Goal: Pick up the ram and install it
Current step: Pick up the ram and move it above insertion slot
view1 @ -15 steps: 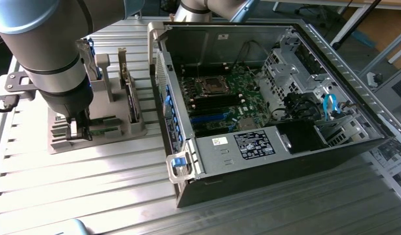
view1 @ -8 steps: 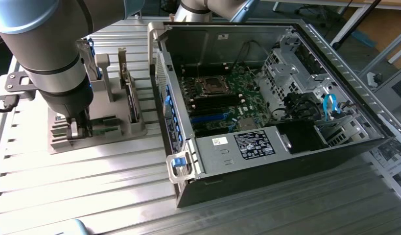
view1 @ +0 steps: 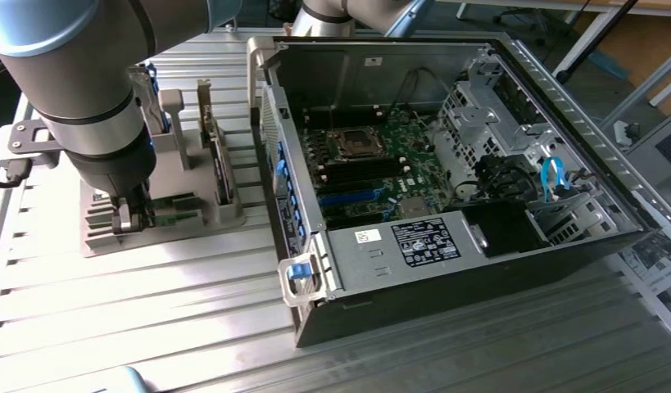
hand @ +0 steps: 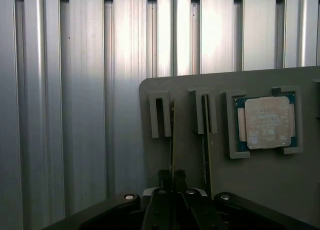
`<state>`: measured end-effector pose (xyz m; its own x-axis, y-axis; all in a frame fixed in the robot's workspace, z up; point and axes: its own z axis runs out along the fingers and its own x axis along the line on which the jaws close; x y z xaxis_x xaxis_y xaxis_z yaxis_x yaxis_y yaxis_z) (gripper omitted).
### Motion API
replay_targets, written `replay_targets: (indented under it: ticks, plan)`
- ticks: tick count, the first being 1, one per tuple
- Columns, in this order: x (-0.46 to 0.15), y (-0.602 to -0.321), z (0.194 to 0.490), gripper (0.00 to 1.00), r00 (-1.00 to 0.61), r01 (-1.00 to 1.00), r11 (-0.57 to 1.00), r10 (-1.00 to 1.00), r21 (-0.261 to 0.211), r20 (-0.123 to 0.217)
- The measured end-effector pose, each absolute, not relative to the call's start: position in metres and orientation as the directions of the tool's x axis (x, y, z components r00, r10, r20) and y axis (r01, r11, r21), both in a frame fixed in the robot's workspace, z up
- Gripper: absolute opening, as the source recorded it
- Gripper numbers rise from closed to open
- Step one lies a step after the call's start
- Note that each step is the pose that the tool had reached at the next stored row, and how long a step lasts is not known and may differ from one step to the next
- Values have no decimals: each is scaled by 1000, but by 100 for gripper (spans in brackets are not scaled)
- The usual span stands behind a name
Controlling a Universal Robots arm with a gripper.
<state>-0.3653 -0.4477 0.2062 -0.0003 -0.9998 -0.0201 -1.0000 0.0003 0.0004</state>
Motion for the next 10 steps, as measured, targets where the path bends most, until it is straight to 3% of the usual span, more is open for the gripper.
replay_targets:
  ticks: [10]
  plan:
    - [-365,-448,207,14,0,-1000,0,-1000,0,-20]
